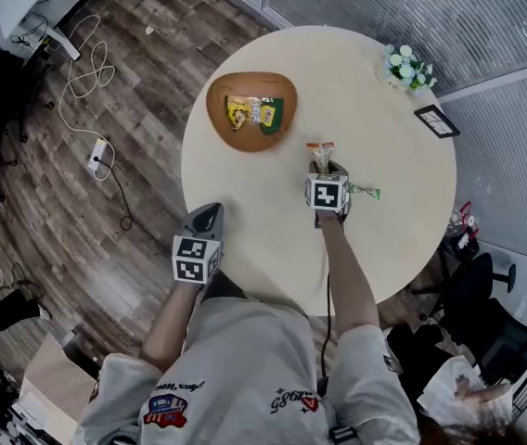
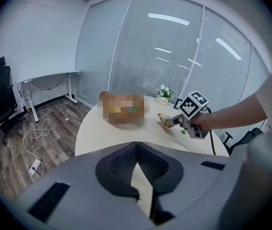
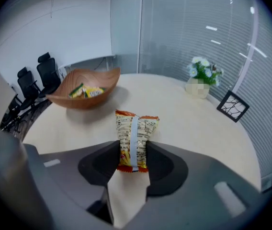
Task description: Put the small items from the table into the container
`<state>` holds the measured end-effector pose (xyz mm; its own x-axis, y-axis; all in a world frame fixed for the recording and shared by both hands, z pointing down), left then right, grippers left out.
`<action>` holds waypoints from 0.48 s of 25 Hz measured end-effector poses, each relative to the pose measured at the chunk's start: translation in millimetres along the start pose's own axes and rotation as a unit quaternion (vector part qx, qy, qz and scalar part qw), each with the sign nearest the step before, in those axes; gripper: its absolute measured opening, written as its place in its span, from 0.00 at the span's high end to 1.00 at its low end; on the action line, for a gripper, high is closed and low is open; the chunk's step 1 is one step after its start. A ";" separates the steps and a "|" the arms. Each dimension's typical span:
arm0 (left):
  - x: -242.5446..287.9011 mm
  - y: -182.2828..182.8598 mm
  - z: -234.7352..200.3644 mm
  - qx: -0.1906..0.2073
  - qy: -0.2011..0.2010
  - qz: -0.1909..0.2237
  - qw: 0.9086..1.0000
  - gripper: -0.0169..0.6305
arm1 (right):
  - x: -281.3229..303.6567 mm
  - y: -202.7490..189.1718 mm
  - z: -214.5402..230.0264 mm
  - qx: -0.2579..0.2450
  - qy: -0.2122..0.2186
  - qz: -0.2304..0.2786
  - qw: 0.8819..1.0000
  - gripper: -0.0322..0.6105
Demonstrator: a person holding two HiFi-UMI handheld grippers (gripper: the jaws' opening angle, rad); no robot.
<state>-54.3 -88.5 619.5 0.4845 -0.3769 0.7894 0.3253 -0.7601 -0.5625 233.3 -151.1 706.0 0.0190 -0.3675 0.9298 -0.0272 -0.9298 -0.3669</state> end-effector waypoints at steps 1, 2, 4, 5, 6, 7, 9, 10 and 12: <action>1.7 2.4 2.1 0.000 -0.003 0.002 1.000 0.96 | -11.5 11.0 0.4 0.004 0.000 0.026 1.000 0.71; 3.3 4.5 3.3 0.001 -0.005 0.003 1.000 0.96 | -24.6 25.0 -1.8 0.005 0.004 0.053 0.999 0.71; 4.9 7.1 2.2 0.001 -0.007 0.005 1.000 0.96 | -49.0 57.9 -17.7 -0.009 0.023 0.099 0.995 0.71; 4.4 7.7 0.3 0.001 -0.007 0.006 1.000 0.96 | -57.8 74.5 -31.4 -0.022 0.040 0.114 0.992 0.71; 3.1 7.9 -1.8 -0.001 -0.006 0.007 1.000 0.96 | -63.5 89.7 -47.6 -0.038 0.059 0.122 0.990 0.71; 1.5 8.2 -3.7 -0.002 -0.005 0.009 1.000 0.96 | -66.3 103.3 -64.6 -0.056 0.077 0.125 0.988 0.71; -1.8 8.5 -6.6 -0.004 -0.002 0.013 1.000 0.96 | -64.8 126.2 -96.3 -0.088 0.104 0.119 0.983 0.71; -3.2 8.4 -7.7 -0.004 0.000 0.015 1.000 0.96 | -61.4 135.1 -109.7 -0.100 0.111 0.113 0.982 0.71; -6.5 6.8 -10.1 -0.005 0.003 0.019 1.000 0.96 | -50.8 146.9 -131.7 -0.118 0.118 0.095 0.981 0.71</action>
<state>-63.5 -96.5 613.0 0.4908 -0.4094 0.7691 0.2988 -0.7501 -0.5899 96.8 -266.6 608.5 -0.2405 -0.4937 0.8357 -0.2395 -0.8041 -0.5440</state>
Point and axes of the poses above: the fingertips, and each gripper's own axes: x forward along the fingers, z to its right, y out of its top, the point moved 1 cm from there along -x, backward along the fingers, and after that the axes turned 11 degrees about -z, right-handed, at the moved point
